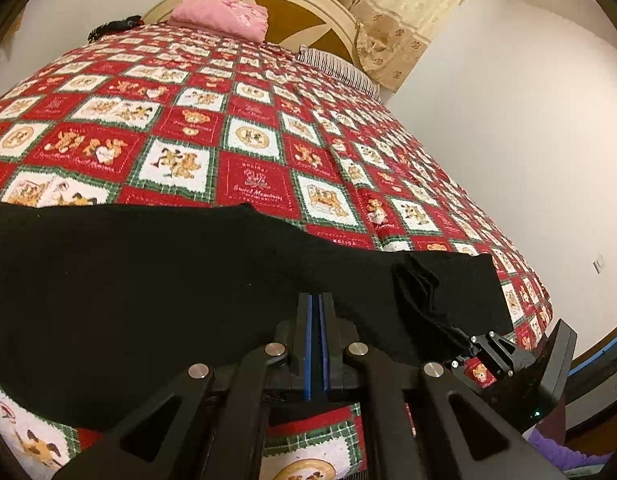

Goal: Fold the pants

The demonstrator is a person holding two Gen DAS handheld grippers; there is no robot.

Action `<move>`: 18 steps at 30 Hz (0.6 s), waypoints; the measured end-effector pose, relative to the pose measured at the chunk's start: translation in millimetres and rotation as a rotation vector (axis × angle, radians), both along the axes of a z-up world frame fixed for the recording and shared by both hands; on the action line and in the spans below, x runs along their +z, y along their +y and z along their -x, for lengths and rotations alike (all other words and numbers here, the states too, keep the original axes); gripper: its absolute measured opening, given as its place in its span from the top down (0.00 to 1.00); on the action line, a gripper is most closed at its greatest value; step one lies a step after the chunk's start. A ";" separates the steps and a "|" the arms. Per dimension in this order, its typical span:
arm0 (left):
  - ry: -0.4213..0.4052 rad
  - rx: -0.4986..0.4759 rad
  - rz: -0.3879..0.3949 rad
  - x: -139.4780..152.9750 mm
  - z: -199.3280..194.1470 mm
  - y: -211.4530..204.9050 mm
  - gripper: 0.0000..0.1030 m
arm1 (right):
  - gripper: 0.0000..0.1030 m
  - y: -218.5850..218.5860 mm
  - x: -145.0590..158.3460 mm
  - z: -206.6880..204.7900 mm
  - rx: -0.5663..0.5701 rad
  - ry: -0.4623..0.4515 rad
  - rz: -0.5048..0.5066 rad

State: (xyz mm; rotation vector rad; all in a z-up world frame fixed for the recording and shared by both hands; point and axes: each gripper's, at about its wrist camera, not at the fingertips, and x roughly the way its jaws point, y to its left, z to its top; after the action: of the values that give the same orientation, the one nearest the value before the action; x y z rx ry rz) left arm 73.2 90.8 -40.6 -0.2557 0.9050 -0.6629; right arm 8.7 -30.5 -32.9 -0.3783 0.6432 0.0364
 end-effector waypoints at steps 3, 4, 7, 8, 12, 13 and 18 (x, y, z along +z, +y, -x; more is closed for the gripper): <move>0.021 -0.011 -0.002 -6.0 -0.9 -5.8 0.97 | 0.81 1.9 3.9 4.9 -0.016 -0.006 -0.021; 0.026 -0.018 -0.003 -6.9 -0.6 -8.2 0.97 | 0.80 2.5 9.6 18.2 -0.024 -0.009 -0.020; 0.020 -0.043 -0.017 -5.4 3.4 -15.1 0.97 | 0.62 8.6 3.1 0.1 -0.019 -0.005 -0.037; 0.012 -0.049 -0.027 -3.7 4.7 -16.8 0.97 | 0.61 16.5 5.7 15.5 -0.018 -0.013 -0.037; -0.022 -0.067 -0.061 1.9 7.9 -23.8 0.97 | 0.34 -2.4 28.1 10.0 0.156 0.061 -0.281; -0.029 -0.076 -0.065 2.9 7.9 -26.5 0.97 | 0.34 -11.6 35.5 8.8 0.191 0.069 -0.350; -0.075 -0.158 -0.061 13.9 10.5 -56.4 0.97 | 0.72 -106.8 86.7 -17.8 -0.001 -0.054 -0.488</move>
State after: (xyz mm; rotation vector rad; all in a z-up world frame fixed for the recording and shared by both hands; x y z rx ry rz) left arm 62.6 34.4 -26.6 -0.1039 0.8776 -0.7846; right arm 26.5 -137.3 53.8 0.0921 0.5596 0.1782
